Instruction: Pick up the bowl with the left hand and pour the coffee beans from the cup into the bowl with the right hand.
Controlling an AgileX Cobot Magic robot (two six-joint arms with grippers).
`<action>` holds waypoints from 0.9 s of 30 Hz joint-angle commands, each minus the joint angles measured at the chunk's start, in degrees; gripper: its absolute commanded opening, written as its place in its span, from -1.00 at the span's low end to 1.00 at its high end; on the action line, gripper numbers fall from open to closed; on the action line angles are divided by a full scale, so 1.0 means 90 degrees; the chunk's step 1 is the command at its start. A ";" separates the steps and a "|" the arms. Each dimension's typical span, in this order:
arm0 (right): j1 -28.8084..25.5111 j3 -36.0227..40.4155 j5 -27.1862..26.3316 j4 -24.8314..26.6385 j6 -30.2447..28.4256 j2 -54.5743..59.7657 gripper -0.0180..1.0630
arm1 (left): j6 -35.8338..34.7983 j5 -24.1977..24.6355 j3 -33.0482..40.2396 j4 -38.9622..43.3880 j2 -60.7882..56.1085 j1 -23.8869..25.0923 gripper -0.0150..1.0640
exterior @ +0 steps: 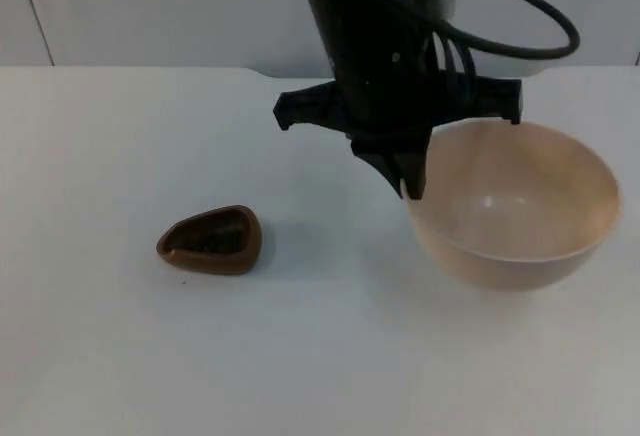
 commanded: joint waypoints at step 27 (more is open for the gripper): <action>-0.0017 0.0049 -0.0048 -0.0031 -0.0017 -0.0023 0.98 | 0.0340 -0.1463 0.4276 -0.0871 -0.3415 0.1683 -0.98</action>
